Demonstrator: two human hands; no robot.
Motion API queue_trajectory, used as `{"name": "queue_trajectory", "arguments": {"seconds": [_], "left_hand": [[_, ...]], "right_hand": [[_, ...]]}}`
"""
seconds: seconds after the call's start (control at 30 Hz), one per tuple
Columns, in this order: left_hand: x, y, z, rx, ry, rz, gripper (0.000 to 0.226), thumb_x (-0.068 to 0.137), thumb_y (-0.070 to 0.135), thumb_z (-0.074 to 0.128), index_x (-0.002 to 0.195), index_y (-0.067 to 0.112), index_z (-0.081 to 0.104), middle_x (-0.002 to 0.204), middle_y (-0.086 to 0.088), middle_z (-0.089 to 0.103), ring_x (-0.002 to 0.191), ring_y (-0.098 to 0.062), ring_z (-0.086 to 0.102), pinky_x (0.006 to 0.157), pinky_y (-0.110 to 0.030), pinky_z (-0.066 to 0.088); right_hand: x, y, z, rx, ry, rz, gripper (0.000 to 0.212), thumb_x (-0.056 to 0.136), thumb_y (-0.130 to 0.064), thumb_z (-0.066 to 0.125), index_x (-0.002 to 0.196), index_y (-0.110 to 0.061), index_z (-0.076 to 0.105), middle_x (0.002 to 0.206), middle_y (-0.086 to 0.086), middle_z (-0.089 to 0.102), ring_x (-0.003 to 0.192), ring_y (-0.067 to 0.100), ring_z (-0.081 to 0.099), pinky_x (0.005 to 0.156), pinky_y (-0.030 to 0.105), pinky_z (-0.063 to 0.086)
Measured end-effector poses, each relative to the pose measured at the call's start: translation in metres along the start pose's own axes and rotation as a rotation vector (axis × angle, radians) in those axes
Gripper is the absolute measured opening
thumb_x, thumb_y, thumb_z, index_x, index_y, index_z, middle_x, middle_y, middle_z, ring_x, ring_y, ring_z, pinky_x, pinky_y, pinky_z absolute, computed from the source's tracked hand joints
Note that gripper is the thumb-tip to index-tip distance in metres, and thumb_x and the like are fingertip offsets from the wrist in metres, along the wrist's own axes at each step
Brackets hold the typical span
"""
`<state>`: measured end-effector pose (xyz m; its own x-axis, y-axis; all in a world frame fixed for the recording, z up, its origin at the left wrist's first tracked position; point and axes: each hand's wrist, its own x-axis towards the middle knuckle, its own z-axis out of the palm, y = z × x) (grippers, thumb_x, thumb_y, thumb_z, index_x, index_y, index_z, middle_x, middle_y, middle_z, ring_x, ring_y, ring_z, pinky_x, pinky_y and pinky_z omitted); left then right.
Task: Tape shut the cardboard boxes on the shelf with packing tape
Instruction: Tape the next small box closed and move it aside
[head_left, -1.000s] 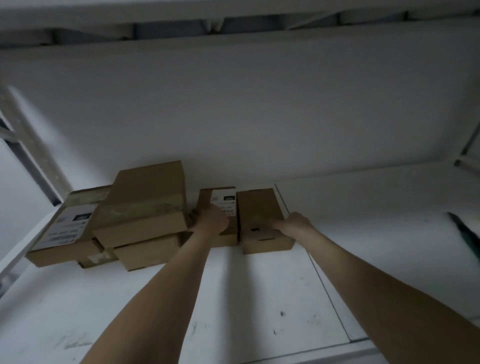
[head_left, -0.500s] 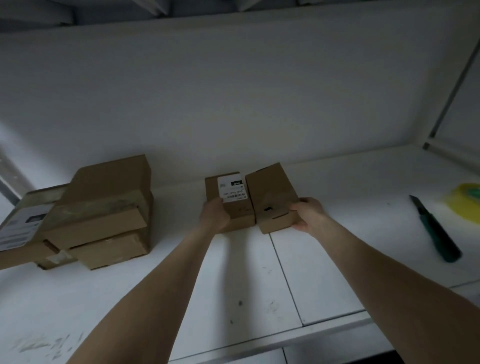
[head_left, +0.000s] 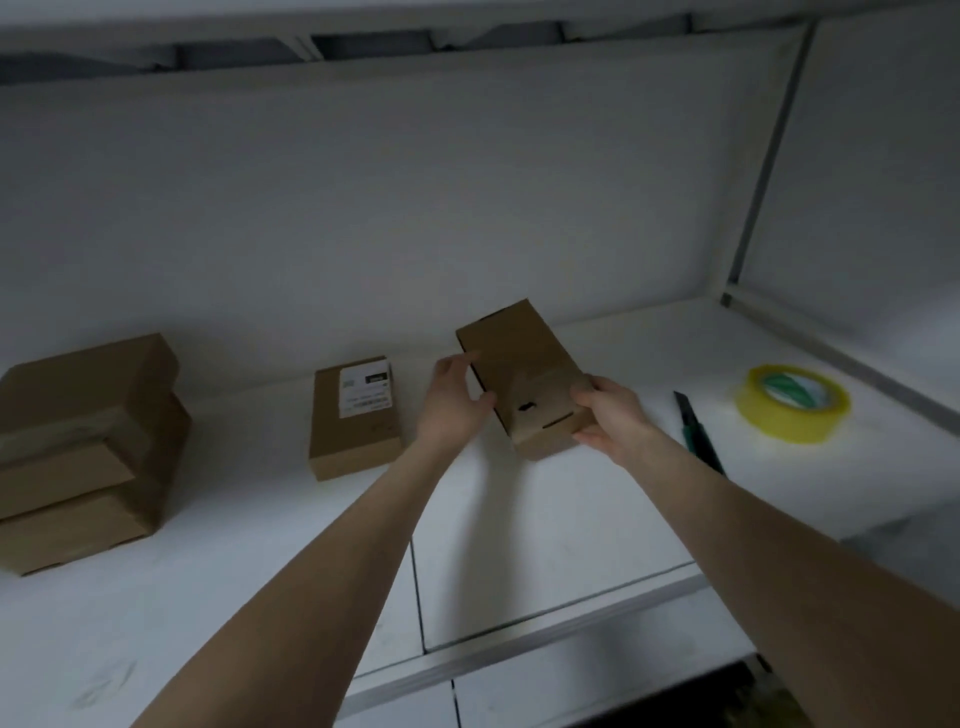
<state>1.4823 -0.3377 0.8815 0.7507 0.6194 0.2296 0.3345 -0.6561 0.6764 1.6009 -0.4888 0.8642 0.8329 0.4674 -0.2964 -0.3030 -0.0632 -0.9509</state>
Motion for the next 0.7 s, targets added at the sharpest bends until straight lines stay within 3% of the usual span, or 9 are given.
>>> {"name": "queue_trajectory", "arguments": {"seconds": [0.17,0.27,0.33,0.43,0.5,0.57,0.63,0.7], "left_hand": [[-0.005,0.034,0.044,0.008,-0.087,0.048,0.075,0.081,0.031,0.072,0.145,0.017,0.035,0.147,-0.009,0.031,0.132,-0.025,0.039,0.105,-0.028,0.033],[0.006,0.043,0.058,-0.309,-0.06,-0.205,0.086,0.079,0.033,0.075,0.146,0.009,0.026,0.141,-0.011,0.04,0.129,-0.029,0.043,0.102,-0.032,0.038],[0.014,0.045,0.067,-0.566,-0.109,-0.393,0.074,0.082,0.037,0.072,0.139,0.009,0.034,0.13,-0.007,0.052,0.116,-0.028,0.054,0.094,-0.037,0.046],[0.026,0.042,0.079,-0.723,-0.157,-0.418,0.032,0.086,0.034,0.068,0.11,0.015,0.058,0.098,-0.001,0.067,0.084,-0.02,0.063,0.074,-0.034,0.053],[0.033,0.04,0.087,-0.77,-0.146,-0.388,0.024,0.09,0.028,0.064,0.109,0.015,0.057,0.102,-0.004,0.068,0.089,-0.023,0.064,0.077,-0.034,0.052],[0.038,0.039,0.091,-0.783,-0.134,-0.36,0.021,0.092,0.025,0.061,0.11,0.015,0.057,0.108,-0.005,0.067,0.095,-0.025,0.065,0.083,-0.037,0.053],[0.042,0.038,0.095,-0.791,-0.138,-0.369,0.022,0.092,0.027,0.061,0.111,0.015,0.059,0.108,-0.005,0.069,0.097,-0.025,0.066,0.086,-0.04,0.054],[0.047,0.036,0.1,-0.792,-0.151,-0.382,0.023,0.092,0.028,0.062,0.111,0.015,0.062,0.109,-0.006,0.069,0.097,-0.025,0.067,0.087,-0.041,0.054]], "right_hand": [[0.003,-0.004,-0.029,0.023,0.042,0.013,0.043,0.098,-0.018,0.058,0.14,-0.018,0.049,0.132,0.005,0.055,0.122,0.027,0.051,0.094,0.039,0.05],[0.01,-0.005,-0.039,0.047,0.042,0.019,0.041,0.097,-0.018,0.059,0.137,-0.018,0.051,0.132,0.006,0.056,0.122,0.028,0.053,0.093,0.04,0.051],[0.015,-0.006,-0.045,0.056,0.009,0.035,0.04,0.097,-0.02,0.058,0.137,-0.019,0.051,0.132,0.007,0.057,0.121,0.028,0.054,0.093,0.04,0.051],[0.019,-0.005,-0.054,0.029,0.025,0.024,0.036,0.1,-0.029,0.054,0.135,-0.019,0.054,0.13,0.005,0.058,0.121,0.026,0.054,0.092,0.036,0.051],[0.023,-0.002,-0.068,-0.235,0.183,-0.057,0.034,0.101,-0.036,0.047,0.124,-0.015,0.063,0.125,0.009,0.062,0.115,0.028,0.057,0.093,0.036,0.05],[0.027,0.0,-0.092,-0.815,0.32,-0.121,0.039,0.098,-0.044,0.048,0.121,-0.016,0.061,0.125,0.012,0.059,0.113,0.031,0.057,0.091,0.035,0.046],[0.026,0.002,-0.114,-1.213,0.325,0.012,0.049,0.088,-0.051,0.058,0.123,-0.018,0.048,0.12,0.01,0.052,0.109,0.03,0.057,0.081,0.035,0.043],[0.027,0.005,-0.128,-1.371,0.227,0.147,0.053,0.082,-0.048,0.065,0.119,-0.017,0.043,0.109,0.004,0.052,0.1,0.026,0.058,0.074,0.032,0.044]]}}
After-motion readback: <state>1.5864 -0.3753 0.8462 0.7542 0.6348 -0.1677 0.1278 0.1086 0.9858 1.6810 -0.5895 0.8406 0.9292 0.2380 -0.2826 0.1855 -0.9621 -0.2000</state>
